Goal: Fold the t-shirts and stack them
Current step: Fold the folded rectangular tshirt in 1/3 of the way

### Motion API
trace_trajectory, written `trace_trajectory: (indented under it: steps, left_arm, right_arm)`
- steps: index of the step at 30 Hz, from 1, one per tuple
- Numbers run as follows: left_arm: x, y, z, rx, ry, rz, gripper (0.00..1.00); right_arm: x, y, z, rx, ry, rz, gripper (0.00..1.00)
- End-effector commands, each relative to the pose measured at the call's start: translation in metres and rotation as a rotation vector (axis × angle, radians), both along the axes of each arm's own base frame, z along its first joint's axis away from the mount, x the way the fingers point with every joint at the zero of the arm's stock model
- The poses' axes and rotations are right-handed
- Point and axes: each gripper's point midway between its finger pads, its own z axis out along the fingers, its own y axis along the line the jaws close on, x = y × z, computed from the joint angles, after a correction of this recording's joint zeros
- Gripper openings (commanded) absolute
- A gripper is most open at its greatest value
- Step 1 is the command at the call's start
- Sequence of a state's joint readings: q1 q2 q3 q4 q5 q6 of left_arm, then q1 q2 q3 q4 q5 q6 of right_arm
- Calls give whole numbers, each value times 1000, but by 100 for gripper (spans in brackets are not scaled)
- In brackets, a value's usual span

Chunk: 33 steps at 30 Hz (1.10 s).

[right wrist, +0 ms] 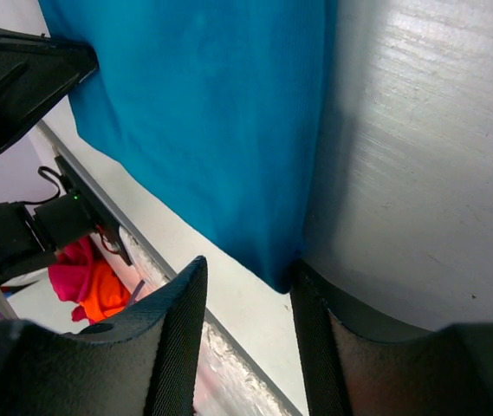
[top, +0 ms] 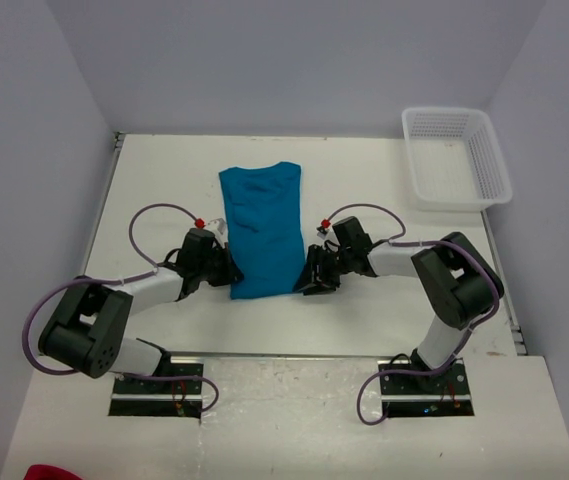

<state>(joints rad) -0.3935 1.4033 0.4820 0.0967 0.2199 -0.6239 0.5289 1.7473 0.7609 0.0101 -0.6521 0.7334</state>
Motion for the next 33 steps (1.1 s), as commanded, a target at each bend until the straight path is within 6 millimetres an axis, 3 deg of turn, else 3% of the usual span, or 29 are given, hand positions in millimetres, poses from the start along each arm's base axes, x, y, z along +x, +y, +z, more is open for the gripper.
trace_trajectory:
  steps: [1,10,14,20,21,22,24,29,33]
  left_arm:
    - [-10,6,-6,45,23,-16,0]
    - [-9,9,-3,53,13,-8,0]
    - [-9,8,-2,47,13,-11,0]
    - [-7,9,-2,54,12,-5,0]
    - [-7,9,-3,59,14,-2,0]
    - [-6,10,-3,62,13,3,0]
    - [-5,11,-2,67,10,9,6]
    - [-1,19,10,151,-11,64,27]
    - [-2,23,34,225,-43,135,34]
  right_arm:
    - [6,-23,-30,-148,-21,-69,45]
    - [12,-36,-39,-218,-13,-125,38]
    - [12,-31,-39,-194,-2,-104,33]
    - [11,-31,-44,-197,5,-104,18]
    - [11,-31,-45,-197,5,-104,8]
    - [10,-32,-45,-199,7,-102,5]
    - [10,-31,-45,-191,6,-96,0]
    - [7,-28,-41,-167,3,-86,0]
    - [7,-26,-33,-149,-13,-81,0]
